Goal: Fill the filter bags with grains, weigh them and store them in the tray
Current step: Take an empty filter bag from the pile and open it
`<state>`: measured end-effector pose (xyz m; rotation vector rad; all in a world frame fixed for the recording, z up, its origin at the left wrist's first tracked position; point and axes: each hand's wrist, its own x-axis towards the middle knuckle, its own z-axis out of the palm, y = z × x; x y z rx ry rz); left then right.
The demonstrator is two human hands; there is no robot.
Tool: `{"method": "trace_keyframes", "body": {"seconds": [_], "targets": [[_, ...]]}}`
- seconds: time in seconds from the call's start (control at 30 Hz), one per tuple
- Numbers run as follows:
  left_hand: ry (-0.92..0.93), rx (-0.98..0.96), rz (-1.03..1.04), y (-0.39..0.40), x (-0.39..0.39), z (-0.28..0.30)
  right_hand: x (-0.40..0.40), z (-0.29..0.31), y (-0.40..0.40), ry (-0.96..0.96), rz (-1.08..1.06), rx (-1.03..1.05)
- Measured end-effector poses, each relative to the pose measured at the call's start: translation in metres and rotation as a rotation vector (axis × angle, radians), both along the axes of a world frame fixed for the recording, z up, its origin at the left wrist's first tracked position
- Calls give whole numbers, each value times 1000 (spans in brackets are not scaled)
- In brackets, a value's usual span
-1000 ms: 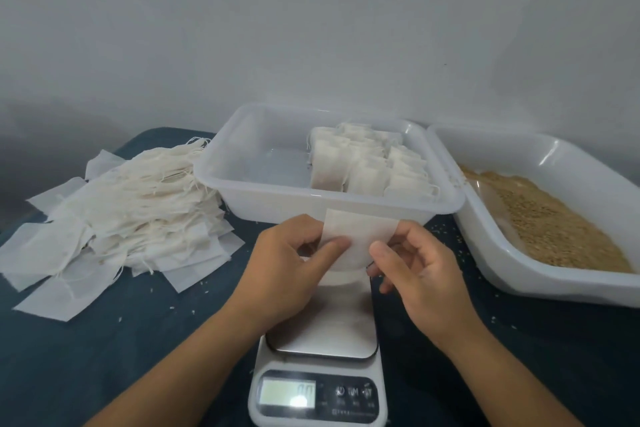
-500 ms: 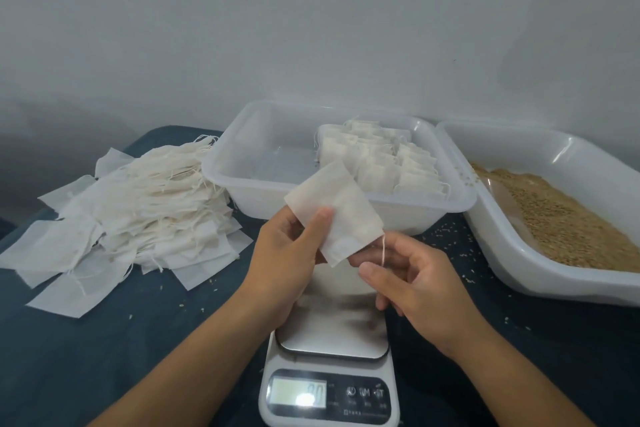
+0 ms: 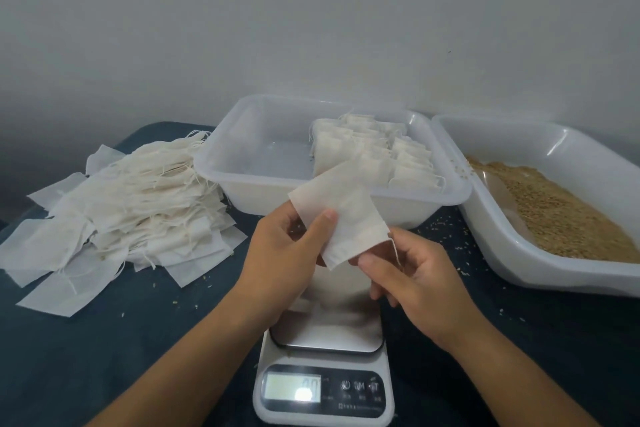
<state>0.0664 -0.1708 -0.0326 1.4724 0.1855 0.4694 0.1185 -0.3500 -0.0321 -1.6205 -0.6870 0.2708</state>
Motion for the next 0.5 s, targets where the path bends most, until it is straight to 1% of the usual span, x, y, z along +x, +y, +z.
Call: {"method": "trace_keyframes", "body": {"seconds": [0.07, 0.27, 0.4, 0.5], "targets": [[-2, 7, 31, 1, 0, 0, -2, 1, 1, 5, 33, 18], [-6, 106, 19, 0, -1, -2, -1, -3, 4, -6, -72, 46], [-33, 129, 42, 0, -1, -4, -1, -1, 0, 21, 22, 24], [-32, 139, 50, 1, 0, -4, -3, -1, 0, 17, 14, -9]]}}
